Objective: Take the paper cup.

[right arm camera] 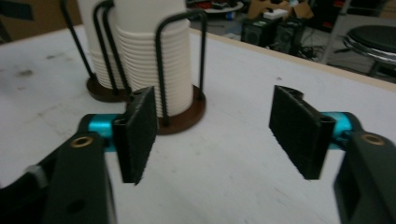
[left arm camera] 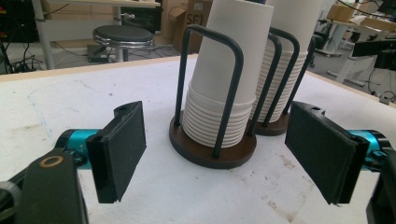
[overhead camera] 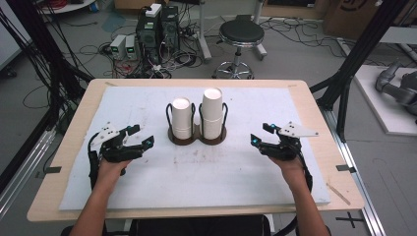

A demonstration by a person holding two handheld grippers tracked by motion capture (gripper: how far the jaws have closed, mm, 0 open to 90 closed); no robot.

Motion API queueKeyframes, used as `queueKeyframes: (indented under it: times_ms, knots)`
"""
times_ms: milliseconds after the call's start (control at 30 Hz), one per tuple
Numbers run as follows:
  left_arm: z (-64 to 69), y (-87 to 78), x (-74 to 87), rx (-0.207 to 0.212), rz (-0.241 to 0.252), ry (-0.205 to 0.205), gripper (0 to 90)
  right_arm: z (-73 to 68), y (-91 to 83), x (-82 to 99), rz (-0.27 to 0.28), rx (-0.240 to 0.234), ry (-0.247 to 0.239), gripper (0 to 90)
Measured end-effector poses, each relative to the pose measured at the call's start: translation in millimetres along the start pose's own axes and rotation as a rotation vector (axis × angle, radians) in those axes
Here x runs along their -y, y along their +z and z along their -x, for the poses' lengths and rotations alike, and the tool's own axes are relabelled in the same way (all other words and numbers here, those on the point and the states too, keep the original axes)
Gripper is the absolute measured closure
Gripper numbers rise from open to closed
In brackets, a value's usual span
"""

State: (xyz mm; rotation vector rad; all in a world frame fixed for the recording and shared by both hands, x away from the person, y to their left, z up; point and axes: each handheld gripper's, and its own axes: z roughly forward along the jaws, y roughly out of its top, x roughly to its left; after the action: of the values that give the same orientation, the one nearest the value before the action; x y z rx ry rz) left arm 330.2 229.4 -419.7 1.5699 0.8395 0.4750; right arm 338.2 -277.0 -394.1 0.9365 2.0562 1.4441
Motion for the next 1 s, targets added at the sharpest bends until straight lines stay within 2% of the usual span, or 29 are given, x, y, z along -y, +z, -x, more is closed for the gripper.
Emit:
queueKeyframes:
  times_ms: [67,100,133,200,233,300,433,467,567,867,1000]
  knots:
    - [-0.7,0.4,0.2,-0.001,0.002,-0.006,20.3,-6.4,4.4,-3.8,0.016,-0.028,-0.009,48.5]
    - [-0.9,0.3,0.3,-0.002,0.003,-0.009,20.3,-12.7,8.9,-7.9,0.024,-0.046,-0.014,60.9]
    - [-1.0,0.2,0.4,-0.003,0.002,-0.009,20.3,-12.7,8.9,-7.9,0.024,-0.046,-0.014,60.9]
    - [-1.1,0.4,0.5,-0.002,0.001,-0.011,20.3,-22.8,17.5,-12.3,0.009,-0.058,-0.029,73.4]
    - [-1.1,0.2,0.5,-0.003,-0.002,-0.009,20.3,-22.8,17.5,-12.3,0.009,-0.058,-0.029,73.4]
    - [-1.0,-0.7,0.4,-0.004,-0.002,-0.007,20.3,-32.3,27.3,-13.4,-0.011,-0.081,-0.059,79.5]
    - [-1.3,-1.8,0.7,-0.007,-0.002,-0.011,20.4,-41.6,36.7,-13.7,-0.023,-0.088,-0.096,79.7]
    - [-1.3,-2.1,0.8,-0.008,-0.002,-0.012,20.3,-46.4,41.2,-14.3,-0.015,-0.1,-0.118,81.2]
    - [-1.5,-2.9,1.3,-0.008,-0.008,-0.009,20.3,-53.2,48.7,-15.2,-0.009,-0.1,-0.142,83.1]
    - [-2.2,-3.2,1.3,-0.007,-0.006,-0.011,20.6,-60.5,59.1,-19.9,0.027,-0.108,-0.142,90.0]
    - [-2.2,-2.7,1.4,-0.005,-0.008,-0.011,20.7,-64.9,64.7,-19.8,0.055,-0.106,-0.11,90.0]
